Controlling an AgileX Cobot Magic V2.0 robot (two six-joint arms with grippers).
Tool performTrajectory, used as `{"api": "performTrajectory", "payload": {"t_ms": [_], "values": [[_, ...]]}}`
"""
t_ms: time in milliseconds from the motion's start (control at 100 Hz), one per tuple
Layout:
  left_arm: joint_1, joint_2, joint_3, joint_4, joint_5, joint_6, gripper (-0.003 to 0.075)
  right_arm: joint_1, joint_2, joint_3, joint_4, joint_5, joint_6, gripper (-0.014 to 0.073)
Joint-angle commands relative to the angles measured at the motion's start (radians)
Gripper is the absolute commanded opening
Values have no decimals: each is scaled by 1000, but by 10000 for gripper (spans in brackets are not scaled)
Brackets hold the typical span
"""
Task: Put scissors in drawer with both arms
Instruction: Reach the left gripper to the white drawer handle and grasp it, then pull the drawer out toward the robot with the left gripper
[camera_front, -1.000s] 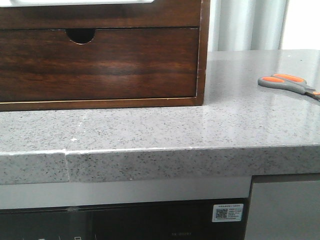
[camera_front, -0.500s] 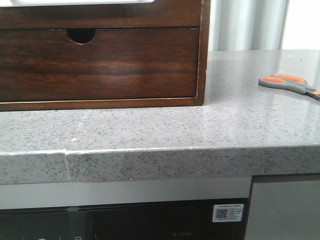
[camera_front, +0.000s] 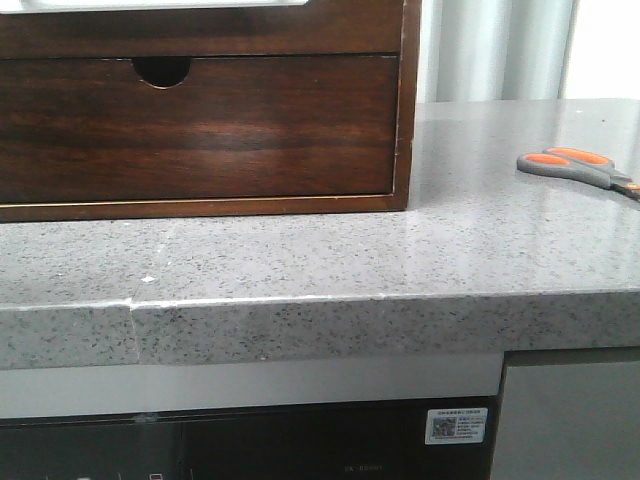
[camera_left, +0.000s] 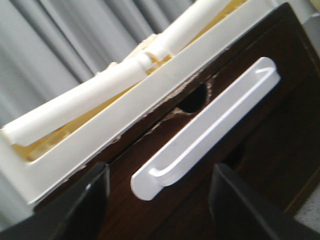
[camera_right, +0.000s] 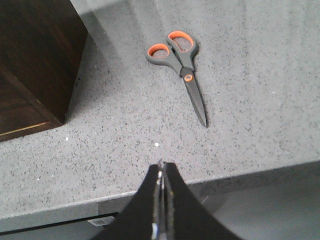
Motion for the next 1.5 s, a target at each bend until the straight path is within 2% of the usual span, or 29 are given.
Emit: {"api": "performTrajectory", "payload": {"t_ms": [0, 140, 350, 550, 750, 1170, 1340, 1490], "values": [[-23, 64, -44, 29, -132, -4, 390, 1, 16, -36, 7, -42, -3, -116], [-26, 159, -90, 75, -138, 12, 390, 1, 16, -36, 7, -40, -3, -116], [-26, 256, -168, 138, -140, 128, 390, 1, 16, -36, 7, -36, -3, -116], [-27, 338, -215, 265, -141, 176, 390, 1, 16, -36, 7, -27, -3, -116], [-27, 393, -263, 265, -141, 196, 390, 1, 16, -36, 7, -5, -3, -116], [-27, 464, -295, 255, -132, 332, 389, 1, 16, -34, 7, 7, -3, -116], [-27, 495, -297, 245, -130, 341, 335, 1, 16, -34, 7, 9, -3, -116], [-27, 512, -297, 239, -132, 341, 329, 1, 16, -34, 7, 9, -3, -116]]}}
